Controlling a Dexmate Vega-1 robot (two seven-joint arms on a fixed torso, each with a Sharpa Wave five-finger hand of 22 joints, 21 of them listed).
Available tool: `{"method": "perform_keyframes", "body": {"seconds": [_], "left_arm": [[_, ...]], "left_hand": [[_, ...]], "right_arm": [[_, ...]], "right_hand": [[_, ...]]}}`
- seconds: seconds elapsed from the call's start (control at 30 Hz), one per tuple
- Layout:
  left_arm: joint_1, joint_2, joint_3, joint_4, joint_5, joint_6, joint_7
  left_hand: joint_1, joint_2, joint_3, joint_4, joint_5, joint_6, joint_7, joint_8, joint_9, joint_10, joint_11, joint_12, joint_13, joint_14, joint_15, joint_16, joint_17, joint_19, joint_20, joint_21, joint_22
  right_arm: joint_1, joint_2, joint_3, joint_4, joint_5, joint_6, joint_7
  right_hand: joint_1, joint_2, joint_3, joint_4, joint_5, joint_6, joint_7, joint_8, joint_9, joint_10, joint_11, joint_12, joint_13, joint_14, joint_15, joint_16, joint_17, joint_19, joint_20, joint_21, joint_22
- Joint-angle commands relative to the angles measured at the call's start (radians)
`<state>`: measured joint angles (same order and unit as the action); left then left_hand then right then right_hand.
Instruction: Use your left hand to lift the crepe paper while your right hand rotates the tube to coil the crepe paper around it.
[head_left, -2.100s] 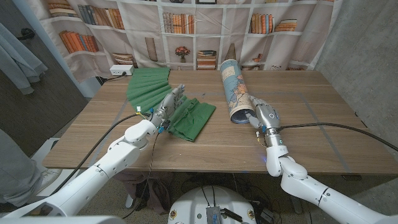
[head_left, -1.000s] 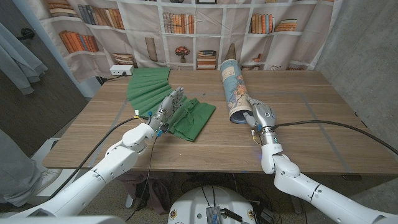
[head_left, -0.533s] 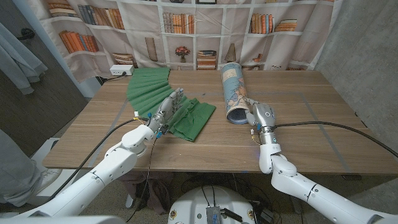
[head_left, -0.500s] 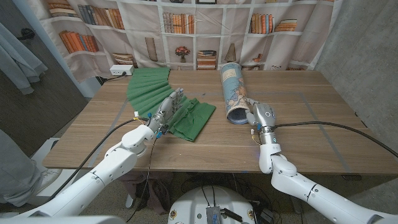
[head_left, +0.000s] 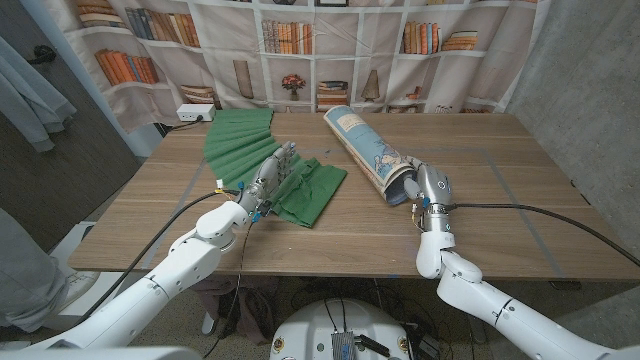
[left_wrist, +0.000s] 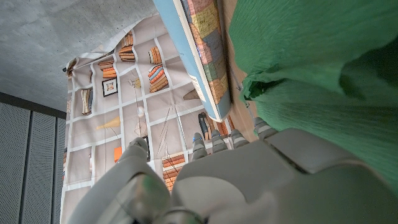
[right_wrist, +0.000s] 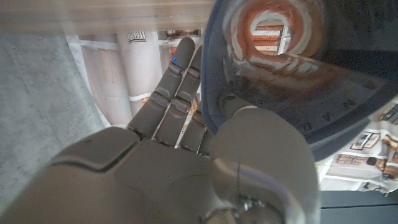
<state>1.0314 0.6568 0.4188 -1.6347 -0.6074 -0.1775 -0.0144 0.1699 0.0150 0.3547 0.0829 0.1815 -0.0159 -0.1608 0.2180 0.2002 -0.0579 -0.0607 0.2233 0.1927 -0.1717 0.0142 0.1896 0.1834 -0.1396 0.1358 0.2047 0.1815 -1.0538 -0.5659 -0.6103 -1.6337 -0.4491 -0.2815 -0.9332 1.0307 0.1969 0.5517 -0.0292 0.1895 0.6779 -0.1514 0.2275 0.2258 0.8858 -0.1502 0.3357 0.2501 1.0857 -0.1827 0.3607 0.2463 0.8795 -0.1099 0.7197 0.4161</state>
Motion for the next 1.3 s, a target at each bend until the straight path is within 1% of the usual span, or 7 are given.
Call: {"method": "perform_keyframes", "body": {"seconds": [0.03,0.17,0.37,0.6,0.7,0.87,1.3], "left_arm": [[-0.006,-0.004,0.009,0.000,0.003,0.007,-0.002],[-0.004,-0.006,0.010,-0.002,0.003,0.008,-0.001],[0.001,-0.007,0.010,-0.003,0.002,0.006,0.002],[0.005,-0.010,0.011,-0.002,-0.001,-0.003,-0.003],[0.008,-0.014,0.007,-0.003,-0.008,-0.011,-0.005],[0.010,-0.007,0.004,-0.019,0.002,-0.013,0.004],[0.011,0.031,0.008,-0.070,0.088,0.022,0.065]], "left_hand": [[0.001,0.002,-0.005,0.001,0.002,0.003,-0.002,0.000,0.000,0.004,-0.002,0.002,0.003,-0.005,0.008,0.003,0.003,0.005,0.000,0.001,0.003],[0.000,0.002,-0.006,0.001,0.002,0.003,-0.001,-0.001,0.000,0.003,-0.003,0.002,0.003,-0.005,0.008,0.003,0.003,0.004,0.001,0.001,0.003],[-0.001,0.002,-0.007,0.002,0.002,0.004,-0.003,-0.002,0.000,0.004,-0.002,0.001,0.003,-0.005,0.008,0.003,0.003,0.003,0.001,0.001,0.003],[-0.002,0.003,-0.007,0.002,0.002,0.004,-0.001,-0.002,0.000,0.005,-0.003,0.001,0.003,-0.006,0.008,0.002,0.003,0.004,0.001,0.001,0.003],[-0.002,0.003,-0.008,0.002,0.002,0.005,-0.003,-0.002,0.000,0.005,-0.003,0.001,0.003,-0.005,0.008,0.002,0.003,0.005,0.000,0.001,0.003],[-0.002,0.003,-0.008,0.003,0.002,0.007,-0.001,-0.002,0.000,0.007,-0.001,0.001,0.003,-0.005,0.008,0.002,0.003,0.005,0.000,0.001,0.003],[-0.002,0.004,-0.009,0.003,0.002,0.018,0.000,0.001,0.000,0.022,-0.002,0.006,0.003,-0.004,0.005,0.003,0.003,0.005,-0.001,0.001,0.003]], "right_arm": [[-0.070,0.050,0.126,-0.046,0.267,0.164,0.028],[-0.092,0.056,0.157,-0.076,0.339,0.196,0.068],[-0.124,0.069,0.203,-0.136,0.435,0.194,0.115],[-0.150,0.067,0.250,-0.183,0.550,0.210,0.189],[-0.162,0.070,0.274,-0.204,0.610,0.212,0.219],[-0.180,0.065,0.309,-0.236,0.685,0.222,0.255],[-0.218,0.034,0.362,-0.305,0.805,0.228,0.319]], "right_hand": [[0.032,-0.001,0.017,-0.026,0.001,0.018,0.011,-0.003,0.008,0.037,0.014,0.029,0.033,0.061,-0.053,0.023,0.018,0.071,-0.114,0.068,0.020],[0.058,-0.011,0.031,-0.063,0.000,0.056,0.035,0.001,0.009,0.094,0.039,0.071,0.079,0.132,-0.052,0.050,0.044,0.121,-0.115,0.126,0.027],[0.061,-0.011,0.033,-0.079,-0.002,0.085,0.051,0.003,0.010,0.170,0.029,0.122,0.132,0.215,-0.051,0.090,0.085,0.168,-0.114,0.178,0.026],[0.063,-0.014,0.036,-0.091,0.001,0.106,0.069,0.009,0.014,0.184,0.029,0.137,0.159,0.244,-0.051,0.103,0.104,0.178,-0.115,0.196,0.020],[0.069,-0.017,0.036,-0.108,0.009,0.119,0.084,0.015,0.027,0.198,0.045,0.154,0.195,0.294,-0.050,0.148,0.152,0.202,-0.116,0.217,0.009],[0.079,-0.020,0.042,-0.122,0.018,0.137,0.098,0.021,0.036,0.209,0.051,0.165,0.218,0.286,-0.049,0.165,0.181,0.214,-0.117,0.226,-0.001],[0.085,-0.024,0.047,-0.130,0.027,0.148,0.110,0.020,0.043,0.218,0.054,0.177,0.243,0.283,-0.049,0.181,0.210,0.225,-0.117,0.234,-0.013]]}}
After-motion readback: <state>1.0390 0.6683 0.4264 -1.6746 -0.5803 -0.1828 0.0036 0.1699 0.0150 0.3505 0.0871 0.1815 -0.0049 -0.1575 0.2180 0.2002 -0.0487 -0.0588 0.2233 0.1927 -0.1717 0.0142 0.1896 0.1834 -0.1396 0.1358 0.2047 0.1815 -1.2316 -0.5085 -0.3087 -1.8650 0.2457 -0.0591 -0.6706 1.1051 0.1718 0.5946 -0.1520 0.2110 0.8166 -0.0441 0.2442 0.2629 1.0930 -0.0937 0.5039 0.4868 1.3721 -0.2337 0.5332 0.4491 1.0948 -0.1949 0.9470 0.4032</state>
